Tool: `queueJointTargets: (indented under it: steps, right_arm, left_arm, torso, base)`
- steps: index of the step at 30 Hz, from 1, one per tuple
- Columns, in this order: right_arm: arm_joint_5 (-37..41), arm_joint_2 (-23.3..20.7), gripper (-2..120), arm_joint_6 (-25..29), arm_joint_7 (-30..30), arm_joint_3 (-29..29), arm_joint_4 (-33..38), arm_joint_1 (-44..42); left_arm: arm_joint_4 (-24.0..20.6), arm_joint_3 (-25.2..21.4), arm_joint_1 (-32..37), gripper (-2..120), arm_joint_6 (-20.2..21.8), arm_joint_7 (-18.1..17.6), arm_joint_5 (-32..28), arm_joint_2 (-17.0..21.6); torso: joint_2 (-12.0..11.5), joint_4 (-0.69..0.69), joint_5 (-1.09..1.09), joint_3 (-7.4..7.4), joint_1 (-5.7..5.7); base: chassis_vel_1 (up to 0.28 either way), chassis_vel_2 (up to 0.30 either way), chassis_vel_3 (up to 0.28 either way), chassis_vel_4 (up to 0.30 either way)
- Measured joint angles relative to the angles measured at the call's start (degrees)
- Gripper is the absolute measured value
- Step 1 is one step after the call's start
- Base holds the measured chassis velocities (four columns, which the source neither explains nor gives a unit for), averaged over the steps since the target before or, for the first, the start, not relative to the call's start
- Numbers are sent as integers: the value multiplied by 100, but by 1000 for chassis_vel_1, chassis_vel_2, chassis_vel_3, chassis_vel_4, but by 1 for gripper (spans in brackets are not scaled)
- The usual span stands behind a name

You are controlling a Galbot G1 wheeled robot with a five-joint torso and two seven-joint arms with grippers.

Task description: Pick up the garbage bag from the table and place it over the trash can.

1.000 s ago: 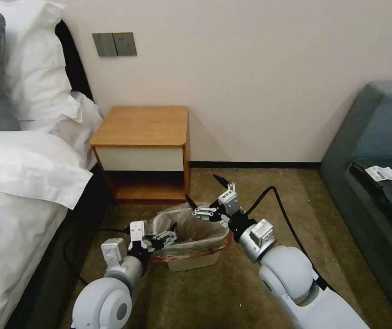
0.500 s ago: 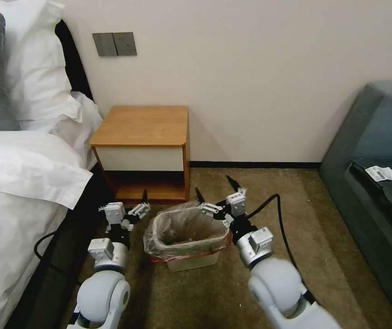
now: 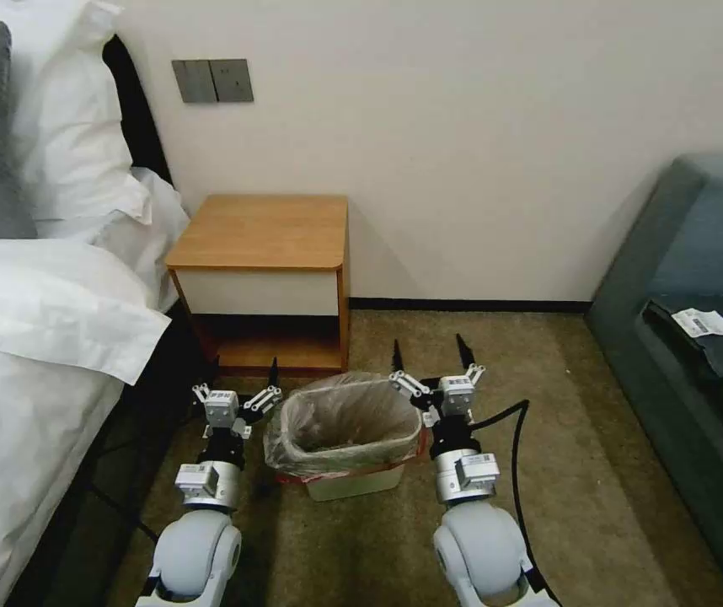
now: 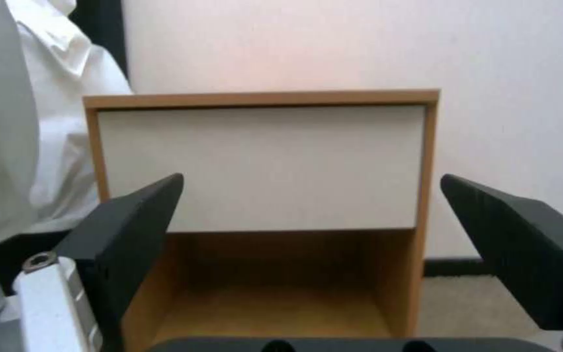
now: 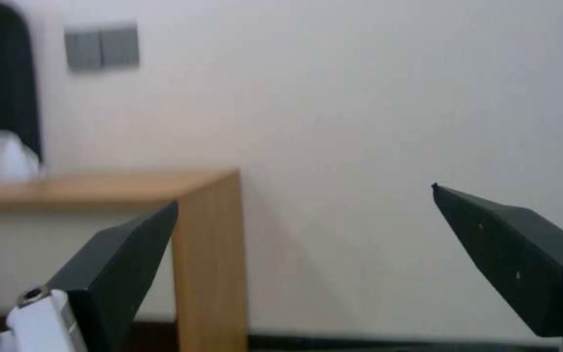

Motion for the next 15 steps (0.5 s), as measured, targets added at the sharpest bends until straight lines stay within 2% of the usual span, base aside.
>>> queueJointTargets:
  steps: [15]
  right_arm:
    - [0,0,100,0,0,0,0,0]
  left_arm:
    - [21,-10,10,98,-36,31,-24,5]
  torso:
    - [0,-3,-1,1,0]
  base:
    - [0,0,0,0]
